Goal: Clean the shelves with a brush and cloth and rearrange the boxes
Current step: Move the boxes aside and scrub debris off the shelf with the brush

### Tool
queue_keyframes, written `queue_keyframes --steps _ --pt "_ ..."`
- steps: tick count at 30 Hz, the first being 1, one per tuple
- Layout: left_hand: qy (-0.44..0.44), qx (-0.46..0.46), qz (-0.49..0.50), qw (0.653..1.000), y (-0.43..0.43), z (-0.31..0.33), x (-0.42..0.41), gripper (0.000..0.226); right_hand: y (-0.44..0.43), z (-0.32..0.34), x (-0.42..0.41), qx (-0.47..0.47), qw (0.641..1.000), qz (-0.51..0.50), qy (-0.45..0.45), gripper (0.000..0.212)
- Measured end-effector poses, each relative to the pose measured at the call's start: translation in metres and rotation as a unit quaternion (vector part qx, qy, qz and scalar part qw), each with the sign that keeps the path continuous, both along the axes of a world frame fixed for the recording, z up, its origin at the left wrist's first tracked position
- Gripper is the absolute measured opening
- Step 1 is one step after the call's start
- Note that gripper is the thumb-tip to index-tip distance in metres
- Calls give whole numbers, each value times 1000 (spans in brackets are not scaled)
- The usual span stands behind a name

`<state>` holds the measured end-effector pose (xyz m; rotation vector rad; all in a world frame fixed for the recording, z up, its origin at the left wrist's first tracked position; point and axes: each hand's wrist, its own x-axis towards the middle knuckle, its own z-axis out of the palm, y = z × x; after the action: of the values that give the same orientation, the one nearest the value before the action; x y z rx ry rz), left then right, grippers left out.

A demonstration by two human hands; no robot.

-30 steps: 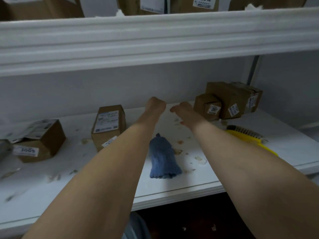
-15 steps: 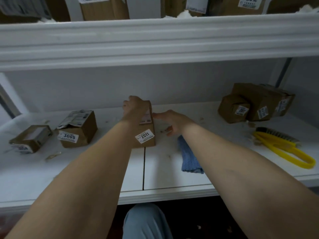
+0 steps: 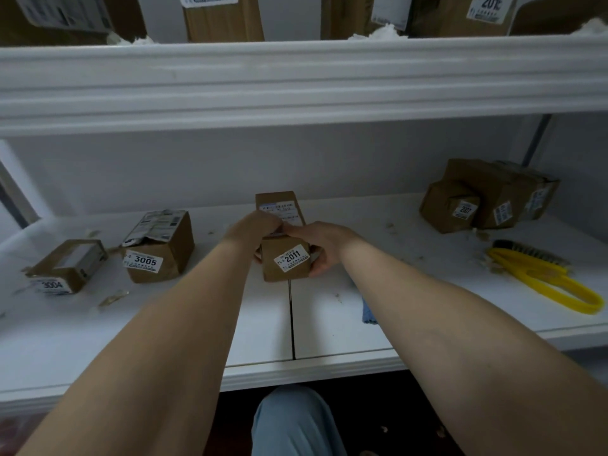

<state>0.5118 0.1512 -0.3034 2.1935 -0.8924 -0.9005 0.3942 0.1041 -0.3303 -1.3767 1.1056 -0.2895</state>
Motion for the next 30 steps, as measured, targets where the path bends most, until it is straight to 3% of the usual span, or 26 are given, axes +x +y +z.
queue_keyframes --steps 3,8,13,15,20,24,30 --pt "40 -48 -1 998 -1 6 -1 14 -2 4 -9 5 1000 2 -28 61" --pt "135 -157 49 977 -19 12 -20 12 -10 17 -30 -20 995 -22 -99 58" --pt "198 -203 11 959 -38 18 -54 12 -22 20 -57 -59 972 -141 -179 29" --pt "217 -209 -8 954 -45 20 -70 11 -32 20 -69 -70 962 -196 -179 27" --pt "218 -190 -69 955 -69 20 -100 46 -53 22 -100 -71 926 -279 -245 34" --pt "274 -144 -70 948 -85 12 -114 82 -71 23 -121 -77 899 -309 -301 12" --pt "356 -141 -79 920 -113 -3 -121 78 -91 15 -130 -43 891 -328 -312 19"
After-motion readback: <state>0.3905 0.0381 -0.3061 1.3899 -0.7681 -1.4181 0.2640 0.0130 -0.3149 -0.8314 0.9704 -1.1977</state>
